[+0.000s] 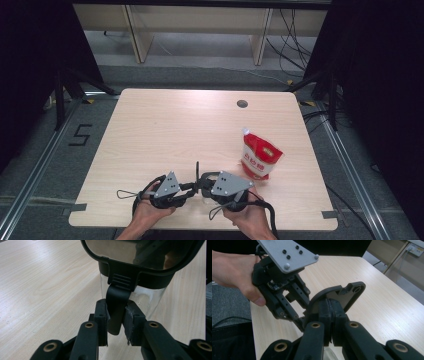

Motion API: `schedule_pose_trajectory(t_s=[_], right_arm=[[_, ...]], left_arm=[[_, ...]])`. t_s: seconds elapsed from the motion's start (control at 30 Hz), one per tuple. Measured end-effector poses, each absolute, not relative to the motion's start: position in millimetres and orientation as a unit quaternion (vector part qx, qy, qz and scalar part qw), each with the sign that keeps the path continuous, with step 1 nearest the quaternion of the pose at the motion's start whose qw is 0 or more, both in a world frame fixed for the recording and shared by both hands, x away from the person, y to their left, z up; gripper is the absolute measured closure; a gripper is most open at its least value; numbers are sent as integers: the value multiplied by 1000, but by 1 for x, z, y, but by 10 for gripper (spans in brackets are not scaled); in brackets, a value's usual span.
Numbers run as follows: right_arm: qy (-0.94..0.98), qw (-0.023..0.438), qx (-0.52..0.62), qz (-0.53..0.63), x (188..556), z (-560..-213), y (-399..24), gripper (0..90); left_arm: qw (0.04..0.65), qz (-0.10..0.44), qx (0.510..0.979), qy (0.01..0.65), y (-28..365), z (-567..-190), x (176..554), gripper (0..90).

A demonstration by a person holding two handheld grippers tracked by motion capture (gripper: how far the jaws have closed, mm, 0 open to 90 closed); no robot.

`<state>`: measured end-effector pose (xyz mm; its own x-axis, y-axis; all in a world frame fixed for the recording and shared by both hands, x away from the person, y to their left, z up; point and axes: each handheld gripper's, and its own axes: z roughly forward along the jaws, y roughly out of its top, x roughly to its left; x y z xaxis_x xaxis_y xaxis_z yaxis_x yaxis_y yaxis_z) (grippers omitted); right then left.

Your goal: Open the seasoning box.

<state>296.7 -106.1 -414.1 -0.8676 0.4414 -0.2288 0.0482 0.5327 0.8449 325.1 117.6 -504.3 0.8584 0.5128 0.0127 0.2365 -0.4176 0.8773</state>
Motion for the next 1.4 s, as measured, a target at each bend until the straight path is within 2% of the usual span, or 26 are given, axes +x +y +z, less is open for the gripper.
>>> schedule_pose_trajectory(t_s=[0.9, 1.13, 1.37, 1.4], right_arm=[[849, 213, 143, 462, 298, -415, -100, 865], [840, 213, 163, 472, 302, -418, -121, 826], [826, 217, 201, 480, 303, -426, -148, 715], [822, 212, 221, 481, 303, -429, -159, 687]], left_arm=[[488, 139, 826, 244, 116, -505, 322, 729], [480, 147, 827, 255, 121, -503, 321, 501], [485, 142, 819, 272, 131, -499, 317, 390], [481, 141, 822, 272, 133, -498, 318, 349]])
